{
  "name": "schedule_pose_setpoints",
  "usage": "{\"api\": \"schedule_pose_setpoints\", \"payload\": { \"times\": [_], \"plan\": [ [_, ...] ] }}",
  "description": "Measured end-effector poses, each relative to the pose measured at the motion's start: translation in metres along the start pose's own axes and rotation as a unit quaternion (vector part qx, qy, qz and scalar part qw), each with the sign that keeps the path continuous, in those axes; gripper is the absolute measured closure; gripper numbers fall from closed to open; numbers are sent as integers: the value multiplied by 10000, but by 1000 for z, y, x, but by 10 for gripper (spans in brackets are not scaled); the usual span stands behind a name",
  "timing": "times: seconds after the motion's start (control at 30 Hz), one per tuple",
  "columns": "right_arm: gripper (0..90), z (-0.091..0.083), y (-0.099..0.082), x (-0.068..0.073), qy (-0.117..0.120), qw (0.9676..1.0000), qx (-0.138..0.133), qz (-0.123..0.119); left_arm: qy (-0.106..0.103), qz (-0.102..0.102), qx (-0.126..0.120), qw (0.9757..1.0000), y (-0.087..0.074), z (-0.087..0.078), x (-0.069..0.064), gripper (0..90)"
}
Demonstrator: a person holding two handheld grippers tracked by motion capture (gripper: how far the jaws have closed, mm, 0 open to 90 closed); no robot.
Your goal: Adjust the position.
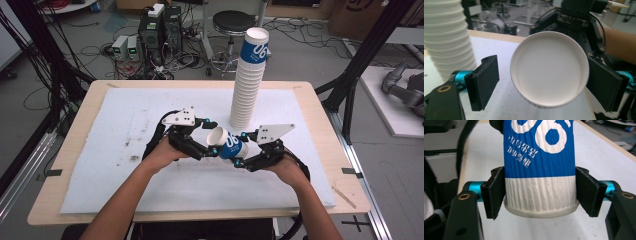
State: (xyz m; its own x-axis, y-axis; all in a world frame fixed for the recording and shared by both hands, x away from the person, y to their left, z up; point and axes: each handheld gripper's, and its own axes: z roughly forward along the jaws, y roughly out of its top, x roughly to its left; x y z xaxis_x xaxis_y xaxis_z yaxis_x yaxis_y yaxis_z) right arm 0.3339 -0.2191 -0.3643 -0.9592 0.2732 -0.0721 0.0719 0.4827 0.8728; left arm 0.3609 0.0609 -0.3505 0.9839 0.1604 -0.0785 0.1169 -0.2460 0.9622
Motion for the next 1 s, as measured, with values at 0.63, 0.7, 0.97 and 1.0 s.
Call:
{"api": "schedule_pose_setpoints", "payload": {
  "times": [0.63,0.7,0.97,1.0],
  "plan": [
    [154,6,-6,0,175,9956,-615,691,-583,-27,-487,9971,-8,-7,4,301],
    [210,7,-4,1,247,9970,-529,507,-608,-38,-465,9971,-8,-7,4,304],
    [253,0,-1,1,208,9990,-313,226,-356,-187,-287,9988,-7,-7,2,200],
    [253,0,-1,1,208,9990,-313,226,-332,-159,-252,9990,-7,-7,2,200]
  ]
}}
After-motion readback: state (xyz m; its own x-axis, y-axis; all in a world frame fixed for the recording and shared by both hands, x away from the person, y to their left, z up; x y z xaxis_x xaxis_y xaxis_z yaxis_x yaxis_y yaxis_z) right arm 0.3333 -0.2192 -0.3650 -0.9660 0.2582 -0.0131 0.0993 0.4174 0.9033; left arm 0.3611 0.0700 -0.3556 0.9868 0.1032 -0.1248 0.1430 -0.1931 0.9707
